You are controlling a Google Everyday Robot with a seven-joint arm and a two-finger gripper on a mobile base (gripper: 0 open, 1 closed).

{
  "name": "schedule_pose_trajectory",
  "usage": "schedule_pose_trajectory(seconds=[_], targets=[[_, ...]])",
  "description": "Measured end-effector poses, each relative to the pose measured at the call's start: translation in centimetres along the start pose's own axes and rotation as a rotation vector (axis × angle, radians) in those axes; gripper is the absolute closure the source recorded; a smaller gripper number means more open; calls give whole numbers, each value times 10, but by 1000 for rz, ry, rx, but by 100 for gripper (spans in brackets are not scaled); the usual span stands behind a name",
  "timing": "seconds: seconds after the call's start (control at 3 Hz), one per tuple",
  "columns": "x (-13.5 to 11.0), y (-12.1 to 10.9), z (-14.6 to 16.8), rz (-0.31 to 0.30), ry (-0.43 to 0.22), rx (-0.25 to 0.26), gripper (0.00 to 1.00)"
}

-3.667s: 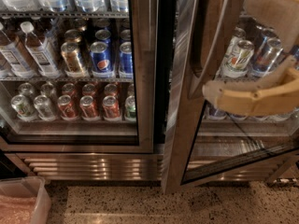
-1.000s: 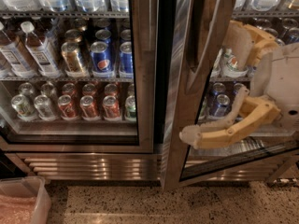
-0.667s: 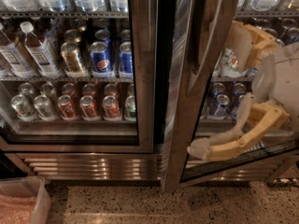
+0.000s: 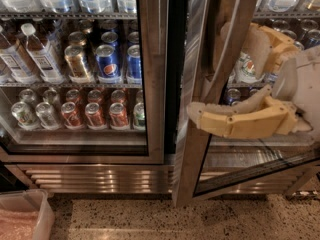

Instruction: Open right fridge door

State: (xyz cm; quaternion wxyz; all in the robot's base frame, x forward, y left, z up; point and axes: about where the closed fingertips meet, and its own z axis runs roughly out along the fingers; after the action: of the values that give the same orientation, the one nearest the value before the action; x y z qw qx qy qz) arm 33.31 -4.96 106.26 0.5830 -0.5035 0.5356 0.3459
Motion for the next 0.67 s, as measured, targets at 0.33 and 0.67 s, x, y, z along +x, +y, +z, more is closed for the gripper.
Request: schedule_pose_trajectory(seconds=[0.33,0.67], targets=[[0,0,0,0,0,0,65],[0,0,0,0,0,0,100]])
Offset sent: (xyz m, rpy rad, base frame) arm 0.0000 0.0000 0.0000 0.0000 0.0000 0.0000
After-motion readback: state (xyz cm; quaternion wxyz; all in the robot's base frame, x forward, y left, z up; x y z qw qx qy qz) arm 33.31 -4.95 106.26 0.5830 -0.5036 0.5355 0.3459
